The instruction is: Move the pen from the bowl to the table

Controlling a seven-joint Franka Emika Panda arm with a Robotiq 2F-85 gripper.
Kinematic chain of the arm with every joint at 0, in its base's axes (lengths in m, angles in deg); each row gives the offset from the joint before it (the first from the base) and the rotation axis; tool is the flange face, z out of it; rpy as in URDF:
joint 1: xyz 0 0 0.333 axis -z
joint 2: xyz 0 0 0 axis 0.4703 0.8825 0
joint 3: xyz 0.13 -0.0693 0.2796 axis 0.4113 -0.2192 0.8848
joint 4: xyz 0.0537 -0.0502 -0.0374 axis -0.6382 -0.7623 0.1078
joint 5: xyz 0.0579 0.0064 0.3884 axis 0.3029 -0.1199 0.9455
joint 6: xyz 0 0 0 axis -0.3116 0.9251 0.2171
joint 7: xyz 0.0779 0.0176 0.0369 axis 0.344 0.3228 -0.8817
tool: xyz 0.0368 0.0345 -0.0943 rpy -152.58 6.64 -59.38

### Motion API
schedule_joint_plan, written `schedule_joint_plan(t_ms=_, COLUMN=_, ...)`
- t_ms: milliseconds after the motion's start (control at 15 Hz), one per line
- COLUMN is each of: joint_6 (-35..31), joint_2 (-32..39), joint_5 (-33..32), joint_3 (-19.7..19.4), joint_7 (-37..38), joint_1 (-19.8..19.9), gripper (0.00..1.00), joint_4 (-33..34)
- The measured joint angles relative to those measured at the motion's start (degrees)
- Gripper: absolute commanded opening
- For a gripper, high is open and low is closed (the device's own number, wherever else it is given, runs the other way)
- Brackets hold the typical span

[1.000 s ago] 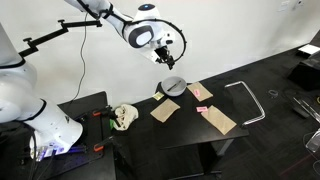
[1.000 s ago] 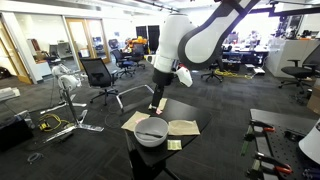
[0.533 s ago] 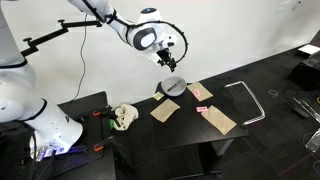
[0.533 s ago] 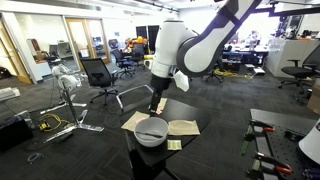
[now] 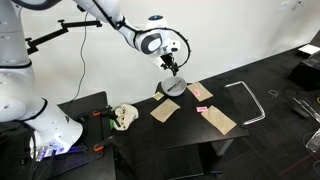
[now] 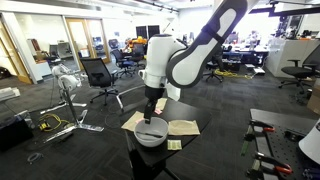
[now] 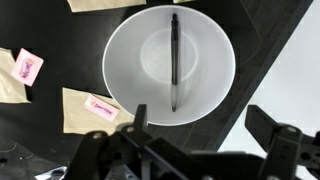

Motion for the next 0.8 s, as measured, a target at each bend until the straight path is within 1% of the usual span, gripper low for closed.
schedule_joint_plan(t_ms=467, joint_6=5.16, joint_2=2.58, joint_5=0.15, joint_3=-0.8, joint_7=1.94, joint_1=-0.39, gripper=1.0, joint_4=2.64)
schedule_joint_plan(t_ms=800, joint_6=5.19, joint_2=4.24, joint_5=1.3, joint_3=-0.55, joint_7=1.87, joint_1=-0.23, gripper=1.0, joint_4=2.86)
